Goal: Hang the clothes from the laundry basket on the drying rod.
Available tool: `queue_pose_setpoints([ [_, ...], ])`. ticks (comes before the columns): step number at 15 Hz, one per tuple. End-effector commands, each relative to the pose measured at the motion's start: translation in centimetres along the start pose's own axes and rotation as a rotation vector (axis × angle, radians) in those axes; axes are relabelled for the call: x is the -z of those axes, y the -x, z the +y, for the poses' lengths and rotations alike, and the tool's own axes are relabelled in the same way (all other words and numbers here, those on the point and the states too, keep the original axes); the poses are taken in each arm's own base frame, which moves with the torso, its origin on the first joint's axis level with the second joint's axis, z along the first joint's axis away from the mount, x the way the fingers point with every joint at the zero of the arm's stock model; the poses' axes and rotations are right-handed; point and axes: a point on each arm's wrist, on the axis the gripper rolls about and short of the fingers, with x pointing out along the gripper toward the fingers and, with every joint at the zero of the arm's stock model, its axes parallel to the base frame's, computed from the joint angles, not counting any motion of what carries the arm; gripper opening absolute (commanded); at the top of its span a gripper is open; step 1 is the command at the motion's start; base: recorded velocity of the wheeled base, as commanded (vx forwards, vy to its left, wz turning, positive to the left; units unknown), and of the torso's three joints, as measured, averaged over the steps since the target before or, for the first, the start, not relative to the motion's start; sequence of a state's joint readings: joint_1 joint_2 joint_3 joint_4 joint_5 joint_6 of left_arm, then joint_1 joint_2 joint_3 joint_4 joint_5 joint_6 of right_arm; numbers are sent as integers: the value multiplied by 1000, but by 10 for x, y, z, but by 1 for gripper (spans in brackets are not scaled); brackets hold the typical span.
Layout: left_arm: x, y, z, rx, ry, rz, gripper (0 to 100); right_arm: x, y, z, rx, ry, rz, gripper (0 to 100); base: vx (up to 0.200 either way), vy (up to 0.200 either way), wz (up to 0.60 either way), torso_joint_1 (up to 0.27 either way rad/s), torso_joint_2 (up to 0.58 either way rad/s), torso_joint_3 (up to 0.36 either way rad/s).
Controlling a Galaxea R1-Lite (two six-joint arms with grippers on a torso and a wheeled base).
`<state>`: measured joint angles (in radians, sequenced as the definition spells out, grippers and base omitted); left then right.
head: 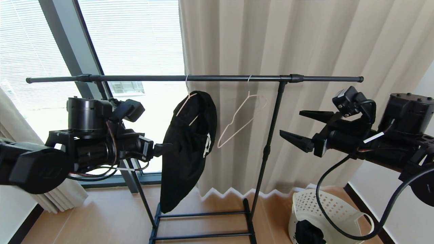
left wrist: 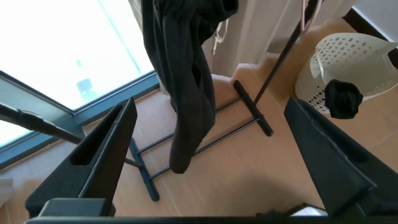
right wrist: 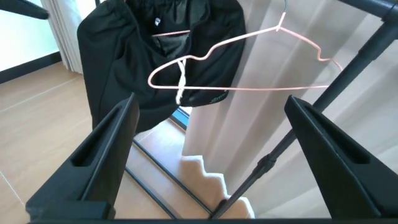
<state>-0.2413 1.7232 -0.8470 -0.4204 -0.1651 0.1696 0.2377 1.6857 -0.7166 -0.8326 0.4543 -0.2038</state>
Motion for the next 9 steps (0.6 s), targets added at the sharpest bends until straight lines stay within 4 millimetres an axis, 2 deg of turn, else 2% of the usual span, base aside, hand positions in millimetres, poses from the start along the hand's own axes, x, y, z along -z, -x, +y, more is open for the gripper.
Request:
queue_pose_setpoints([
  [1, 1, 49, -11, 4, -13, -63, 100, -19, 40, 7, 51, 7, -63, 100, 0, 0, 0, 0, 0, 0],
  [4, 21, 90, -21, 6, -13, -82, 100, -10, 85, 21, 138, -5, -52, 100, 0, 0, 0, 0, 0, 0],
  [8, 59, 143, -34, -9, -14, -117, 100, 4, 138, 52, 195, 7, -72, 100, 0, 0, 0, 0, 0, 0],
  [9, 60, 144, -35, -10, -14, -117, 100, 4, 139, 52, 195, 7, -73, 100, 0, 0, 0, 0, 0, 0],
])
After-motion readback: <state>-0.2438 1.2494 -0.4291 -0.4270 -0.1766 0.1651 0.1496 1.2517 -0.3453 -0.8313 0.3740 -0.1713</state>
